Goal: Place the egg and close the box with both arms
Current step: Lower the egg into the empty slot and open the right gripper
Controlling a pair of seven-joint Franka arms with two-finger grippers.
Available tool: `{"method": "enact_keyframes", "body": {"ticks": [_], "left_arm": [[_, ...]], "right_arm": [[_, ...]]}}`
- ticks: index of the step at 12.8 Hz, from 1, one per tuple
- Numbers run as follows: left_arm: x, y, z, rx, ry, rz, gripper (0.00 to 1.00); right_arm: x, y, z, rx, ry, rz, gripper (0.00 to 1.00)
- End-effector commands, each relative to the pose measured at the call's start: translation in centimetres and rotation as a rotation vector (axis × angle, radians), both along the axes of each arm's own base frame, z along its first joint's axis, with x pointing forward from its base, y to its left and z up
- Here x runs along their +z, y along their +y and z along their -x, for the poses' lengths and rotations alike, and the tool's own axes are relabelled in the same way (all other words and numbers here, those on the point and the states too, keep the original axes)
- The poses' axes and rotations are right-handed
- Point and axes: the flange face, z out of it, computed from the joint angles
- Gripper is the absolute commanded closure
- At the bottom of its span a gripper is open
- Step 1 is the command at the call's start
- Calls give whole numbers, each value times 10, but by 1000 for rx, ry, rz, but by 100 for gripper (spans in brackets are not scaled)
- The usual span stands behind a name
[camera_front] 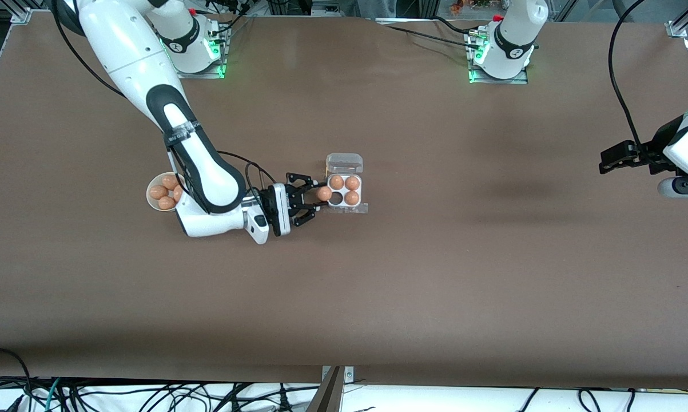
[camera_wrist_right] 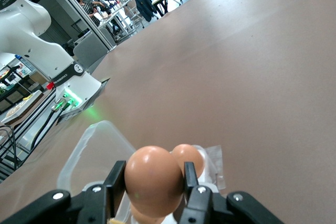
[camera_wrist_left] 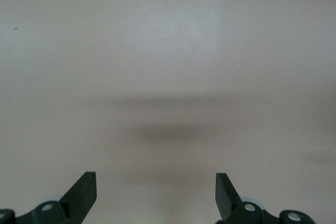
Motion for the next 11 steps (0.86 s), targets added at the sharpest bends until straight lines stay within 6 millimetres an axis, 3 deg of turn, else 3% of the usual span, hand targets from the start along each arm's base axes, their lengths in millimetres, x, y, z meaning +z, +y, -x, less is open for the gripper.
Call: {"method": "enact_keyframes", "body": {"ticks": [1, 7, 10, 11], "left_arm": [[-3, -2, -2, 10, 12, 30, 0], [-11, -9, -2, 5, 32, 60, 0], [-46, -51, -9, -46, 120, 107, 27], [-56, -61, -11, -51, 150, 132, 43]], "right_arm": [[-4, 16, -4, 12, -17, -36, 75], [-28, 24, -2, 16, -40, -28, 75], [-33, 31, 1, 23, -37, -29, 75], [-32, 31, 0, 23, -37, -28, 75]]}}
